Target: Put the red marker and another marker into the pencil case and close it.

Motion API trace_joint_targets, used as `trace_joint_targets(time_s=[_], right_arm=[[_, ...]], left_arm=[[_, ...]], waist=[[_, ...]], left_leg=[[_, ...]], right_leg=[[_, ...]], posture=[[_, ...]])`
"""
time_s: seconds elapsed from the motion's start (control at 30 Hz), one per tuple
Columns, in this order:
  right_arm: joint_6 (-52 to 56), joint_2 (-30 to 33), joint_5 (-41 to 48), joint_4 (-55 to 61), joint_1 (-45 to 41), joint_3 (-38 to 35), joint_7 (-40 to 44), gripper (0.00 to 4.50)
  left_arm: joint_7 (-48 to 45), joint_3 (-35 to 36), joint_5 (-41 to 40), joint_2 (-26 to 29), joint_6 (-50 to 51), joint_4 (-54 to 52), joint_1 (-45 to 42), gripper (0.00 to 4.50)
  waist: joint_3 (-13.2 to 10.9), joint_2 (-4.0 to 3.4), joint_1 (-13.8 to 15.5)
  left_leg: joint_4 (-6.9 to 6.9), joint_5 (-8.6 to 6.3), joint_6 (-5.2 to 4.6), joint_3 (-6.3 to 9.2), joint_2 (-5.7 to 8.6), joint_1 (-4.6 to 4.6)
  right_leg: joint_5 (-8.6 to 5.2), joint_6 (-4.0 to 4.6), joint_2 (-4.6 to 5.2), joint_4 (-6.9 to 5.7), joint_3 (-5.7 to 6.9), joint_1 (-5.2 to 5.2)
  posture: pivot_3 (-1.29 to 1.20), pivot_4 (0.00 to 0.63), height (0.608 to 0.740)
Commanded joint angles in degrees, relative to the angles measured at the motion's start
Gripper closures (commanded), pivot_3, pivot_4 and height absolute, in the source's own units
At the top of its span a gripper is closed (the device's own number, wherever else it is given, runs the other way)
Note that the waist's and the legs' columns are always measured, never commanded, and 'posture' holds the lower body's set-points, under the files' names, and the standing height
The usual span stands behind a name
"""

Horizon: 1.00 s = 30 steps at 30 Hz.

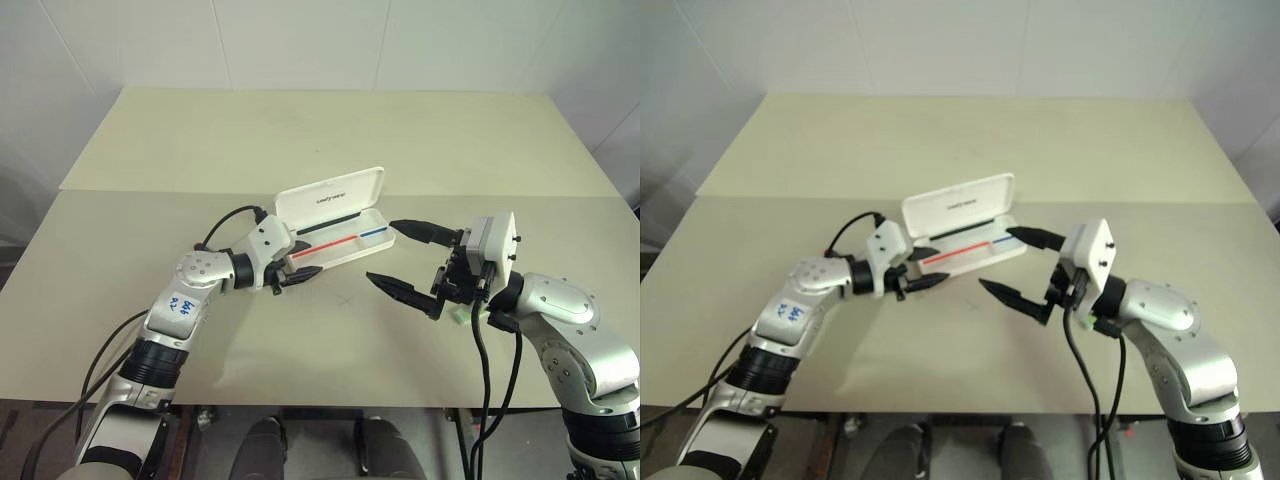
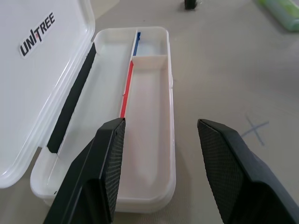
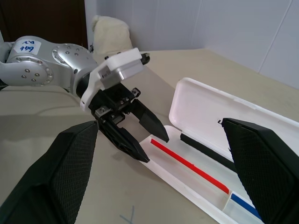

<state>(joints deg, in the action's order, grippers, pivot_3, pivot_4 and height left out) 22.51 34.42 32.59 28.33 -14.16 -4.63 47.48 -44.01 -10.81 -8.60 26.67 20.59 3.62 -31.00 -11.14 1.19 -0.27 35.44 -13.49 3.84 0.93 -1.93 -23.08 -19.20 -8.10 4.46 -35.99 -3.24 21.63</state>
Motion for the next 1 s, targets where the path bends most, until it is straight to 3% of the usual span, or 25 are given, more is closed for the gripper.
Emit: trace_joint_targets(time_s=[0.03, 0.37, 1.0], right_arm=[[-1.1, -0.1, 0.1, 1.8, -0.3, -0.5, -0.6, 0.00], [-0.6, -0.5, 0.5, 3.3, -0.9, -0.2, -2.3, 0.00], [-0.4, -1.1, 0.8, 3.6, -1.6, 0.2, -4.1, 0.00]], left_arm=[[0.4, -0.4, 1.4, -0.6, -0.6, 1.0, -1.4, 1.91], [0.3, -1.7, 3.9, -2.5, -1.4, 4.6, -2.8, 1.91], [-1.0, -3.3, 5.7, -3.5, 1.0, 2.0, -3.6, 1.91]], waist=[[0.0, 0.00, 0.1], [0.0, 0.00, 0.1], [0.0, 0.00, 0.1]], left_leg=[[0.00, 0.00, 0.00, 0.00, 0.00, 0.00], [0.09, 0.00, 0.00, 0.01, 0.00, -0.01], [0.12, 0.00, -0.01, 0.01, 0.00, -0.02]], right_leg=[[0.00, 0.00, 0.00, 0.00, 0.00, 0.00], [0.00, -0.01, 0.00, -0.04, 0.00, -0.02], [0.01, -0.02, 0.00, -0.05, 0.00, -0.02]], posture=[[0.00, 0.150, 0.740], [0.00, 0.150, 0.740], [0.00, 0.150, 0.740]])
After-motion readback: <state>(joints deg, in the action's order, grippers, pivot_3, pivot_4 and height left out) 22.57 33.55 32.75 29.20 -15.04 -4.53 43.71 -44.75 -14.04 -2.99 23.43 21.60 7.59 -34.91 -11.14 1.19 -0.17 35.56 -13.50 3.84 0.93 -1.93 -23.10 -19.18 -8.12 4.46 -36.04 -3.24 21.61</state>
